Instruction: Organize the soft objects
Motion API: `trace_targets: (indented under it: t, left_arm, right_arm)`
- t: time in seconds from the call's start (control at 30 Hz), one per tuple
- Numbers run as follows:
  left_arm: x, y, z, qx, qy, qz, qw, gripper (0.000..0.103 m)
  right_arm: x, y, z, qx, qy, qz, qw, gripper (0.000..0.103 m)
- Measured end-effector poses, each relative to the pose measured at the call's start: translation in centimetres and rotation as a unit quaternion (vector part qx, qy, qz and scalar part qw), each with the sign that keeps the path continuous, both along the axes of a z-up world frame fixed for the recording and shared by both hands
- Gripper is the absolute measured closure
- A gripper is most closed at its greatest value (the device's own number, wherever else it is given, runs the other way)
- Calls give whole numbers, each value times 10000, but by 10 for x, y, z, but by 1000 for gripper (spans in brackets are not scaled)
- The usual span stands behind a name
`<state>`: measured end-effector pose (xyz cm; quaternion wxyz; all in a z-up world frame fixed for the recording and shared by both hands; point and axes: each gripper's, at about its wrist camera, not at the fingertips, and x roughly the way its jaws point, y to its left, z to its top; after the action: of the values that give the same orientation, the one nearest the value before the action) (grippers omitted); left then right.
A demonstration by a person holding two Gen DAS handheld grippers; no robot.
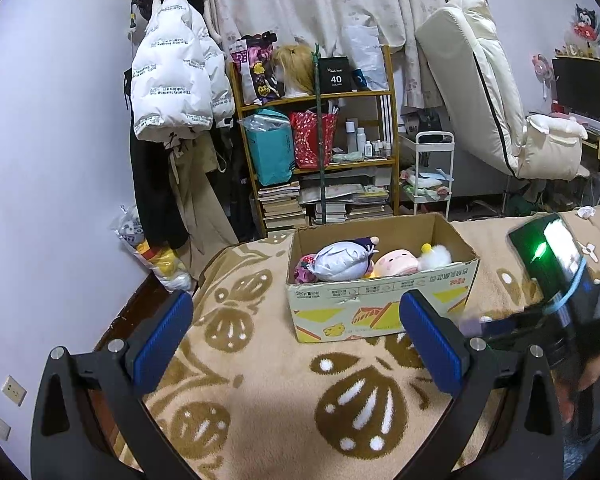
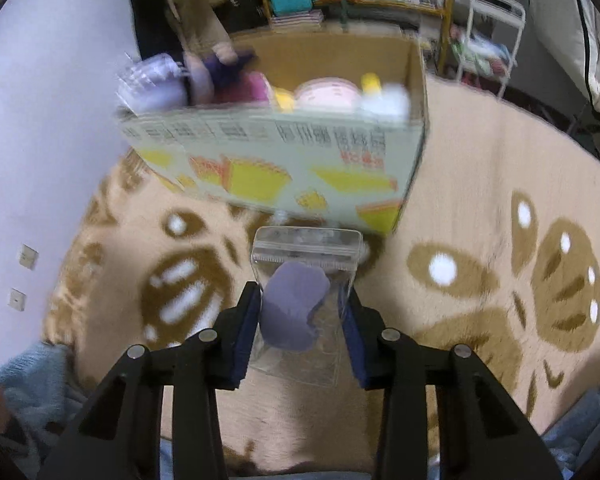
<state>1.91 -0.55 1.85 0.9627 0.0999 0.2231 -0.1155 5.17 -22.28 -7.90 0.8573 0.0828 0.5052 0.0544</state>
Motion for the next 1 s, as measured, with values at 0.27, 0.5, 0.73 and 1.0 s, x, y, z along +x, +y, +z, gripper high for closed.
trace_targets:
  t: [0.27,0.5,0.73,1.0]
  left_arm:
    - [-4,1,1,-20,-85,16,10000,1]
    - [0,4,-3,-77,26,65,9999,1]
    - [5,3,-9,-60,135,130,9998,1]
    - [10,10,-7,-163,182,250,9994,1]
  right_arm:
    - [10,-3,57,121,-1261,-68,9919,64]
    - [46,-12,61,124,-1471,-247,9887,71]
    - [66,-27,41,275,-1222,-356,9915,82]
    - [34,-10,41,231,-1004,-120,9946,69]
